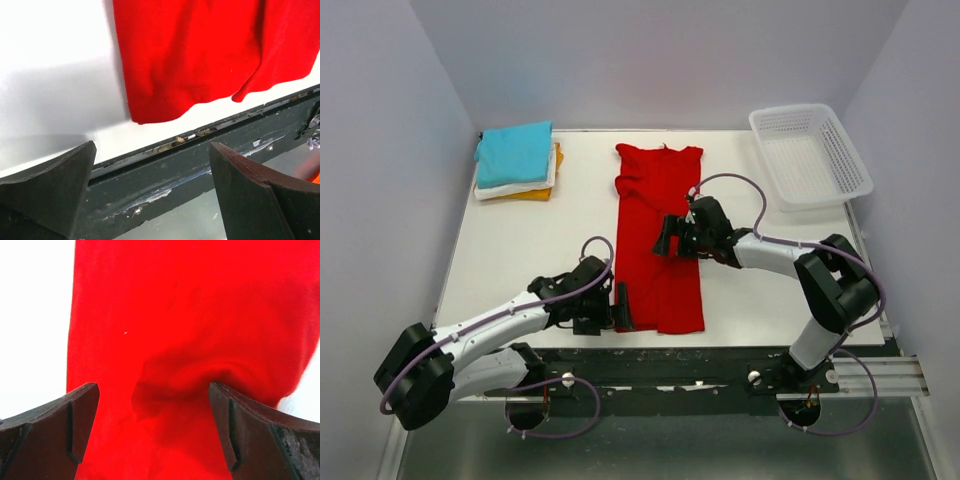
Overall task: Fold and stack the t-shirts
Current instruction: Rotate the tshirt 90 degrees, then grab the bottom of the folded rectangular tshirt with both arms
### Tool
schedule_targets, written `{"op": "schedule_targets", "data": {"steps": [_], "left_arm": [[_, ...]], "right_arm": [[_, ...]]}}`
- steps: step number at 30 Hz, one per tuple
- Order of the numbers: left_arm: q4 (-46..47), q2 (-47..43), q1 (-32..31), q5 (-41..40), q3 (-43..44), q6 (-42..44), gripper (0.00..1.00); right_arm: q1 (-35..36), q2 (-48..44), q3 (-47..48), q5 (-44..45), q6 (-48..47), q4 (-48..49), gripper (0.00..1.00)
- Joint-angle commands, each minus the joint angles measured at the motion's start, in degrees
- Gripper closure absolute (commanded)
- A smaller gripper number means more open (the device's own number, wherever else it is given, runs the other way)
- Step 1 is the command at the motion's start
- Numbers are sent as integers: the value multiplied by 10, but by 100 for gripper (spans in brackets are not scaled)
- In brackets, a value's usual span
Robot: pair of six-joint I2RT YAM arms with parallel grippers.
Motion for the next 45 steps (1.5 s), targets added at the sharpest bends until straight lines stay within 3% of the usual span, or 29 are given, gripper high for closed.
{"op": "schedule_targets", "data": {"steps": [1, 4, 8, 11, 13, 17, 20, 24, 27, 29, 32, 36, 41, 45], "left_arm": [[-35, -18, -1, -46, 33, -3, 1], [-32, -29, -1, -44, 19, -18, 1], [-14, -43, -1, -27, -31, -47, 2], [22, -44, -1, -12, -68, -60, 6], [47, -37, -1, -6, -79, -67, 16], [91, -10, -1, -8, -84, -70, 47], [101, 18, -1, -2, -74, -61, 65], [96, 43, -1, -11, -70, -58, 98], [96, 46, -1, -21, -75, -62, 100], [102, 42, -1, -26, -80, -64, 100], [119, 29, -1, -22, -90, -63, 100], [129, -2, -5, -14, -113, -62, 100], [110, -51, -21, -8, -145, -74, 100], [149, -90, -40, 27, -170, -80, 100]], "right_arm": [[8, -67, -8, -78, -50, -6, 0], [14, -139, -38, -57, -32, -30, 0], [19, -229, -97, 22, 29, -138, 0], [26, -282, -151, 18, 48, -202, 0], [33, -314, -181, -4, 58, -228, 0], [48, -348, -213, -45, 77, -278, 5], [65, -354, -230, -64, 98, -282, 12], [91, -325, -253, -61, 119, -269, 22], [98, -307, -268, -34, 135, -249, 28], [100, -305, -275, -18, 141, -233, 39], [100, -302, -282, -13, 142, -219, 77], [102, -311, -292, -56, 140, -223, 99], [108, -377, -314, -110, 145, -260, 99], [109, -430, -333, -152, 147, -270, 99]]}}
